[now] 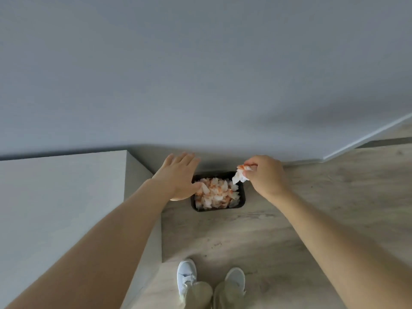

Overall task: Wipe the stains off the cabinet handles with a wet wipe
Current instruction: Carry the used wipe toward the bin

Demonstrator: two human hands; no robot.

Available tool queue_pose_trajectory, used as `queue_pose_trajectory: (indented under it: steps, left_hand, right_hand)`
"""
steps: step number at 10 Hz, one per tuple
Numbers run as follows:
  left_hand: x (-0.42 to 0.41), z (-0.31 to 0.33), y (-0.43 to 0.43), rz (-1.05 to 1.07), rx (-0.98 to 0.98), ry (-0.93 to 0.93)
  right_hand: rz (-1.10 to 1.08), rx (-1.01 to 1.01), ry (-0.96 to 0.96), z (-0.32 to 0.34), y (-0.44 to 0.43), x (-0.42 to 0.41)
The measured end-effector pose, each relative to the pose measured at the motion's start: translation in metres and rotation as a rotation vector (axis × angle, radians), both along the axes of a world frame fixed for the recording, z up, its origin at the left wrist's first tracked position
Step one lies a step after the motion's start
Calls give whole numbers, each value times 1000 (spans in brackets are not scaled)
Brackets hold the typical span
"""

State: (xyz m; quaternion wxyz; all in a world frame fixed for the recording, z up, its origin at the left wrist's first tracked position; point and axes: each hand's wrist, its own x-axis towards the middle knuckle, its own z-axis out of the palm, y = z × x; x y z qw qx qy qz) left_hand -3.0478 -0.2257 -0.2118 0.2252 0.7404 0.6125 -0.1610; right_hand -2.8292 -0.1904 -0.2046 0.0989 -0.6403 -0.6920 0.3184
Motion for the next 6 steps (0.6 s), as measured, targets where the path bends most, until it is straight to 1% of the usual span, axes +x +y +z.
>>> queue_pose_trajectory:
  steps: [1,2,3,4,5,6]
  left_hand:
    - [-6,-59,-1,-21,-60,12]
    - [-13,-116,-6,-46,-158,36]
    - [-23,-162,-11,-63,-192,41]
    - [-31,-197,-16,-78,-202,46]
    - [-37,-220,-20,-101,-216,60]
    - [-38,-224,-24,-122,-220,77]
  right_hand:
    - [-31,-51,-30,-68,-3,-9]
    - [-13,-109,-117,-131,-13,-17]
    - [9,-93,-179,-180,-18,-30]
    - [22,-76,-179,-213,-14,-43]
    - [41,-65,-167,-232,-6,-53]
    - [80,-114,-178,-235,-13,-54]
